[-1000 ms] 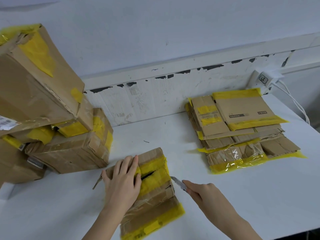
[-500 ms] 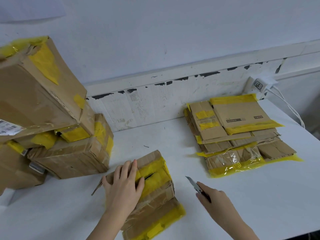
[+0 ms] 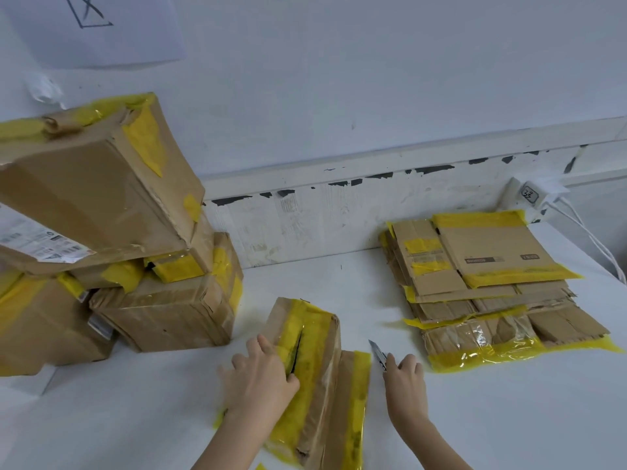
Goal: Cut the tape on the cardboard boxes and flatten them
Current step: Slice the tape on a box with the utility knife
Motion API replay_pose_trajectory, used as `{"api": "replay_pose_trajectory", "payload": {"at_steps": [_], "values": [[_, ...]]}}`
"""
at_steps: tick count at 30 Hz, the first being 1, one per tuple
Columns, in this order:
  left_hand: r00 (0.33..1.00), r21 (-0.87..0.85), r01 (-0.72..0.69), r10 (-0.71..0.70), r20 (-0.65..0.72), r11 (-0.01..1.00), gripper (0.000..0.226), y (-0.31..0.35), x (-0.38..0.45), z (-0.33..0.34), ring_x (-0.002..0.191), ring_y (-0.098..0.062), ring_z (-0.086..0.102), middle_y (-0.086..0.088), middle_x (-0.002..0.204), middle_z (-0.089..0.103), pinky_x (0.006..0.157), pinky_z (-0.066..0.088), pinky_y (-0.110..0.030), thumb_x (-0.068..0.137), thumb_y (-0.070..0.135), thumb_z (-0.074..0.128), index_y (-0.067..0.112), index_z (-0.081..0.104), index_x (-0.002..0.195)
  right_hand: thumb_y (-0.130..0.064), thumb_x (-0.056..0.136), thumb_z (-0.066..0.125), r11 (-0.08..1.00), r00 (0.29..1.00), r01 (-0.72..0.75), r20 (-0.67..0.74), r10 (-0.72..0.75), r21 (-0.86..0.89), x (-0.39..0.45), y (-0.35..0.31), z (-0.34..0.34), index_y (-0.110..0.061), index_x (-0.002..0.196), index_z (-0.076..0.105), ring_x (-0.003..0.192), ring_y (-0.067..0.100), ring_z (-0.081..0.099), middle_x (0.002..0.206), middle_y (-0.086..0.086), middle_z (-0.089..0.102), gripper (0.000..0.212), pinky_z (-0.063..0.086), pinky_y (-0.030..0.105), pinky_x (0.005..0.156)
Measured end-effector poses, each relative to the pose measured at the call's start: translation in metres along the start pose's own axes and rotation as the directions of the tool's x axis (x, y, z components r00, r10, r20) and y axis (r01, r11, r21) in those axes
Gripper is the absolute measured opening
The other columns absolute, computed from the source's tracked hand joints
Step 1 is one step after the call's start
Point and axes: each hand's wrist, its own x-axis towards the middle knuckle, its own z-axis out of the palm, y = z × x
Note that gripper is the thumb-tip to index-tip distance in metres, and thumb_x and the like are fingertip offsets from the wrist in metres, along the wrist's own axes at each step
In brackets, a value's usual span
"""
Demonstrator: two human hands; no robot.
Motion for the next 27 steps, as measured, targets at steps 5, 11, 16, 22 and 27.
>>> {"api": "replay_pose_trajectory", "payload": {"at_steps": [5,11,16,22,27], "values": [[0.998,0.064,-0.019,0.015,0.065,0.998,0.045,0.01,0.003,-0.01,0.103,-0.019,0.055,-0.012,0.133,0.041,0.075,0.032,-0.03,0.09,0.023,0.047,0.005,0.045,0.132,0.004,0.094,0.037,0.996,0.999,-0.035,-0.023,0.034,-0.085,-0.001,-0.005,0.0,-0.007,0.136,0.036,0.105,0.025,0.047,0.119,0.01,0.045,0.043,0.043,0.025,0.083],[0.999,0.068,-0.027,0.024,0.039,0.997,0.035,0.013,0.004,-0.007,0.095,-0.017,0.057,-0.019,0.133,0.043,0.074,0.033,-0.031,0.088,0.01,0.043,0.007,0.054,0.121,0.018,0.027,0.086,1.0,0.994,-0.014,-0.113,0.012,-0.019,-0.008,-0.01,-0.01,0.009,0.069,0.066,0.043,0.034,0.052,0.057,0.019,0.052,0.047,0.041,0.033,0.031],[0.999,0.056,-0.031,0.032,-0.016,0.998,0.034,0.013,0.005,-0.004,0.093,-0.017,0.057,-0.018,0.133,0.044,0.073,0.033,-0.031,0.088,0.007,0.041,0.006,0.056,0.119,-0.016,0.1,0.032,0.998,0.99,-0.053,-0.129,0.058,0.041,-0.007,-0.024,-0.024,-0.011,0.146,0.019,0.118,0.023,0.041,0.133,0.006,0.038,0.048,0.041,0.028,0.089],[0.999,0.095,-0.024,0.028,-0.046,0.995,0.034,0.014,0.009,0.0,0.1,-0.02,0.058,-0.017,0.126,0.053,0.074,0.035,-0.033,0.091,0.001,0.039,0.008,0.059,0.118,-0.021,0.046,0.088,0.951,0.934,0.257,-0.295,-0.2,0.17,-0.039,-0.099,-0.069,-0.004,0.102,0.071,0.076,0.027,0.066,0.105,0.012,0.068,0.061,0.054,0.031,0.055],[0.992,0.009,-0.062,0.062,-0.111,0.998,0.031,0.008,0.008,-0.001,0.104,-0.019,0.059,-0.005,0.117,0.059,0.072,0.039,-0.028,0.096,0.005,0.032,0.007,0.052,0.119,-0.028,0.032,0.091,0.985,0.98,0.17,-0.105,-0.167,0.012,-0.057,-0.13,-0.076,0.007,0.085,0.074,0.071,0.034,0.07,0.103,0.027,0.067,0.066,0.053,0.025,0.05]]}}
